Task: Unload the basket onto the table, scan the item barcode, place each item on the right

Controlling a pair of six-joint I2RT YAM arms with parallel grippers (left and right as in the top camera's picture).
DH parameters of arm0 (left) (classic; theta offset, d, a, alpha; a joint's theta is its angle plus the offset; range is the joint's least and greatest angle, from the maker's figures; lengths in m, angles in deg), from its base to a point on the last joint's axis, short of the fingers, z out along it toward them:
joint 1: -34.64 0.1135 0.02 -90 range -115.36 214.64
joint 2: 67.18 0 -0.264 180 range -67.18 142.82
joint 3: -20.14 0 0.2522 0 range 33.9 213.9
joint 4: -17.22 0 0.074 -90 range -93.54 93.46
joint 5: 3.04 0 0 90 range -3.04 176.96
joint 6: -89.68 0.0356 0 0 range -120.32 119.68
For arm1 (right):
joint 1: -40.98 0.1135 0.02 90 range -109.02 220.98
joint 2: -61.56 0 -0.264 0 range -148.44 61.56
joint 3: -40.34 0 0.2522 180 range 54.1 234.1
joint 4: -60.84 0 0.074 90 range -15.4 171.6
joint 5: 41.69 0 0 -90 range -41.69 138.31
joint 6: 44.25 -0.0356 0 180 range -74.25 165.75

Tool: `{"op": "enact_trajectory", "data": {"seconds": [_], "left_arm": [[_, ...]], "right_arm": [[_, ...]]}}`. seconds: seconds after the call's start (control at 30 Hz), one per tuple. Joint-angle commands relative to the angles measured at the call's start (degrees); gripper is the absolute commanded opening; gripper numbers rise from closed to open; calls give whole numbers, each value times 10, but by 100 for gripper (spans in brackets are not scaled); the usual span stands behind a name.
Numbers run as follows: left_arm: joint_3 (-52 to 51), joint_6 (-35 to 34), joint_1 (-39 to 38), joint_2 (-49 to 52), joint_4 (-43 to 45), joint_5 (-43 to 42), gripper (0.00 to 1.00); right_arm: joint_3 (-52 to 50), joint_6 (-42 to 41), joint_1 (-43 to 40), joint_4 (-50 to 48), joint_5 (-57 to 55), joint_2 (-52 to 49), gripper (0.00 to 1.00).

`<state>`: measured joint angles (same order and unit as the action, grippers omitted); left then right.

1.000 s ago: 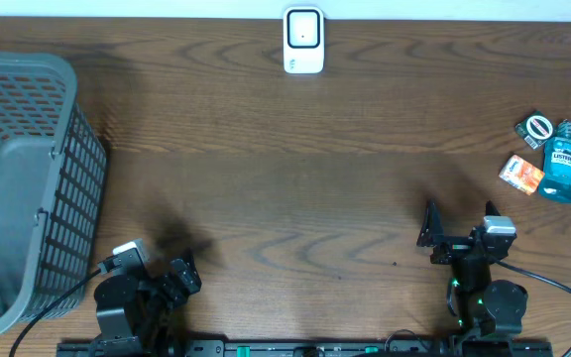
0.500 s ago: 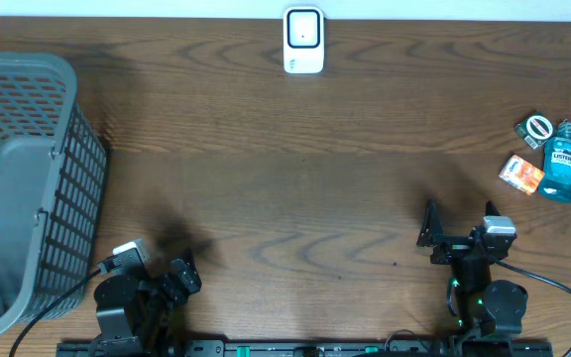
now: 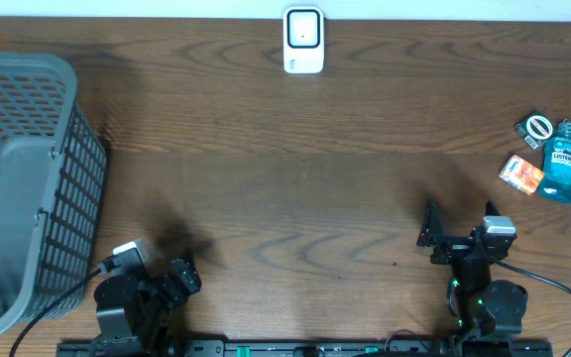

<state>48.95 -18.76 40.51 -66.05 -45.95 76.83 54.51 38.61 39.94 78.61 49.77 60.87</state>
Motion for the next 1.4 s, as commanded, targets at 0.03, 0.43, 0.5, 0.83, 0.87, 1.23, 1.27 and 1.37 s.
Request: {"op": "enact_trajectory", "data": {"seconds": [0.03, 0.43, 0.5, 0.83, 0.87, 1.23, 1.27, 1.37], "left_arm": [[-9, 1, -2, -5, 72, -14, 98], [-81, 108, -37, -9, 485, -46, 98], [-99, 150, -45, -10, 495, -46, 98], [-148, 213, -47, -10, 461, 17, 98], [-148, 216, -47, -10, 460, 22, 98], [-148, 253, -47, -10, 460, 18, 98], [-148, 253, -47, -10, 460, 18, 98], [-148, 253, -47, -10, 460, 18, 98]], "right_arm": [[-1, 5, 10, 3, -7, 4, 99], [-1, 5, 10, 3, -7, 4, 99], [-1, 5, 10, 3, -7, 4, 99], [-1, 5, 10, 3, -7, 4, 99], [-1, 5, 10, 3, -7, 4, 99], [-1, 5, 10, 3, -7, 4, 99], [-1, 5, 10, 3, -7, 4, 99], [-1, 5, 10, 3, -7, 4, 99]]}}
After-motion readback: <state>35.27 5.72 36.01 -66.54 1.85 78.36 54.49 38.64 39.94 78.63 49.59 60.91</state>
